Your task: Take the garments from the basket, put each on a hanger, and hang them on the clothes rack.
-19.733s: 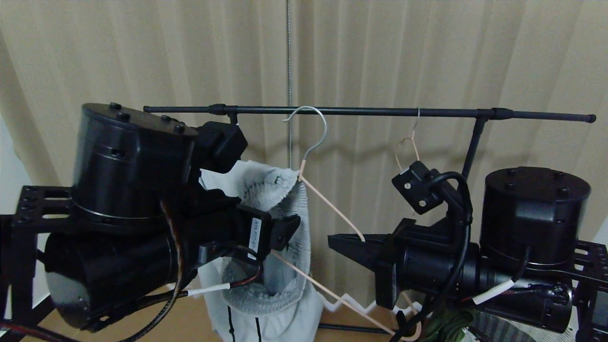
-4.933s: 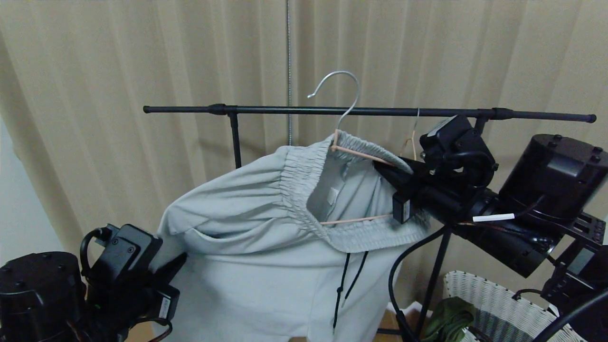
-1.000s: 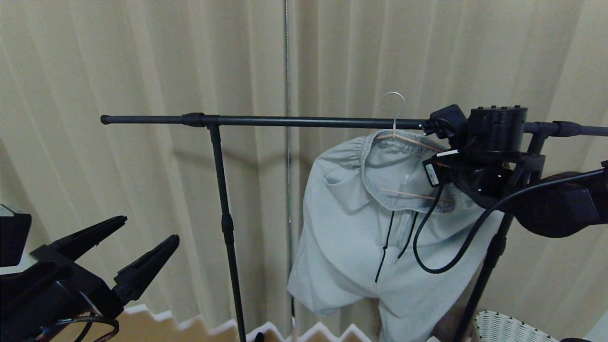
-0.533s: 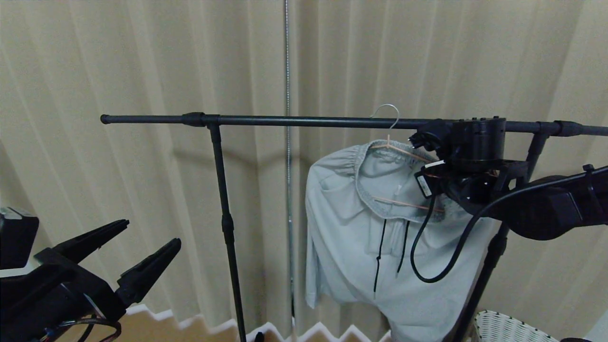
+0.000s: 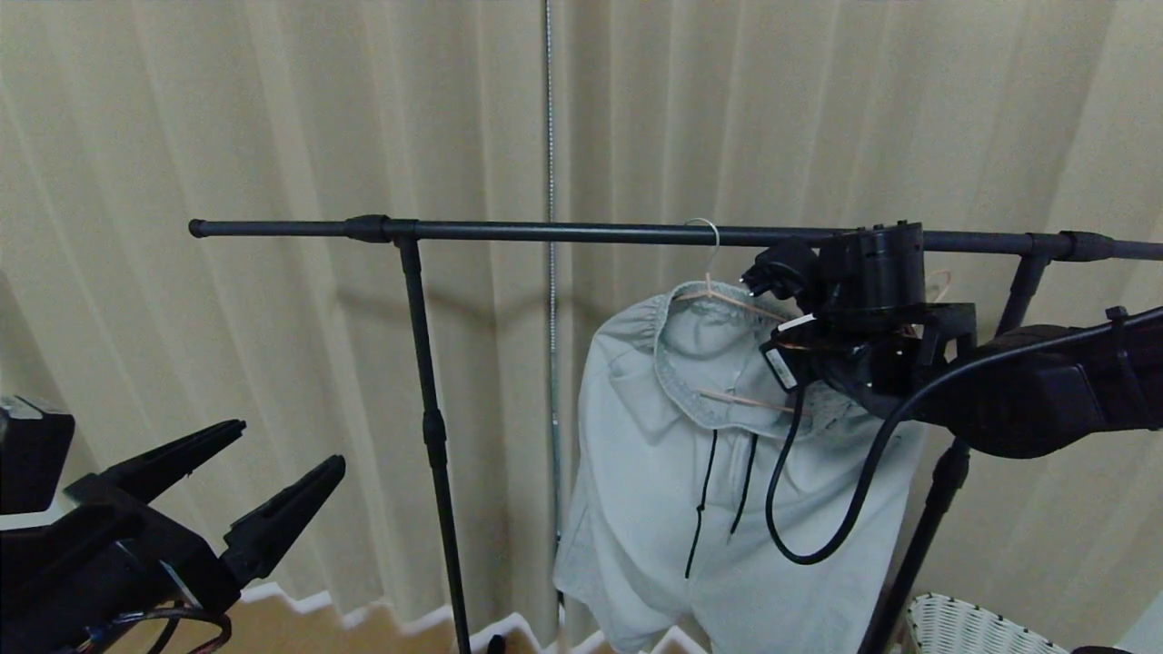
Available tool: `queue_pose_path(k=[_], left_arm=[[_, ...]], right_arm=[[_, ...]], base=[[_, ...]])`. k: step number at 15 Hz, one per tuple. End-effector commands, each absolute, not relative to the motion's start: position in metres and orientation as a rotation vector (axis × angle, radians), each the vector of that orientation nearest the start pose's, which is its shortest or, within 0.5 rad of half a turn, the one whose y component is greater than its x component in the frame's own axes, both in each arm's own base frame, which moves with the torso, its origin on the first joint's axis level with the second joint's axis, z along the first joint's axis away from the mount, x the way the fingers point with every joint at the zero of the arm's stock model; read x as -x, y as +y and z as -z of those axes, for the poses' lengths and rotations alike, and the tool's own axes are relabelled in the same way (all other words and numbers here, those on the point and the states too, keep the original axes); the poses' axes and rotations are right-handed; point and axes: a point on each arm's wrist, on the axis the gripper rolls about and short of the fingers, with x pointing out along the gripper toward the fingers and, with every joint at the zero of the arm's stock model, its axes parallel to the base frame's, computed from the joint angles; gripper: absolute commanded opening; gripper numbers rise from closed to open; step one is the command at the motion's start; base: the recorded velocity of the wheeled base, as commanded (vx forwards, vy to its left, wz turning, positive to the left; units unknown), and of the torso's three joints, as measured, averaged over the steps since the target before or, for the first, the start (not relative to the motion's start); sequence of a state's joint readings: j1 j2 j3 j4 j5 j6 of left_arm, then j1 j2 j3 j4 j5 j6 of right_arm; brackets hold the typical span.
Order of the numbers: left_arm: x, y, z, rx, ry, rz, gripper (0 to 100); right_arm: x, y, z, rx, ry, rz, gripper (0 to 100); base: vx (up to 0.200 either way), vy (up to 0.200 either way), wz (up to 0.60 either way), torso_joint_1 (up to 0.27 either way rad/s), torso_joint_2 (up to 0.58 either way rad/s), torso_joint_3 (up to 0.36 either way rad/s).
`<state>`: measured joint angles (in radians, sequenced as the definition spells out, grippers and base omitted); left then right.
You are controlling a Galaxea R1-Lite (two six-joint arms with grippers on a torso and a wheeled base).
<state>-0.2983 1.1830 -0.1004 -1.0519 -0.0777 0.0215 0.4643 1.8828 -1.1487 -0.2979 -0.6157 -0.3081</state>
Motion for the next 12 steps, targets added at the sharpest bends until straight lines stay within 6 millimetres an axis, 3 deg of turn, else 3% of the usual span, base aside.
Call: queue_pose_path(k=[1,4,5,12], left_arm=[[-0.1310,-0.0420,-0.1560,-0.024,0.025,0.375,100],[-0.1312,-0.0414,-0.1560,-0.023,0.025,0.370,100],[-0.1312,-0.0414,-0.1560,-0.023,0.025,0.370,100],[-0.1324,-0.0415,-0.1555,-0.023,0.030,0.368,100]], right_arm=[[-0.3316,0.1568,-0.1841,0.530,0.392,0.078,0],[-0.3298,0.1558,-0.1839,0.533,0.397,0.077,0],[-0.3298,0.1559,-0.1840,0.532,0.395,0.077,100],[-0.3238,0.1555,-0.1836,0.400,0.334,0.025,100]], base=[[0.000,0.000,0.00,0.000,0.00,0.000],[0.000,0.000,0.00,0.000,0.00,0.000],[0.000,0.000,0.00,0.000,0.00,0.000],[0.000,0.000,0.00,0.000,0.00,0.000]])
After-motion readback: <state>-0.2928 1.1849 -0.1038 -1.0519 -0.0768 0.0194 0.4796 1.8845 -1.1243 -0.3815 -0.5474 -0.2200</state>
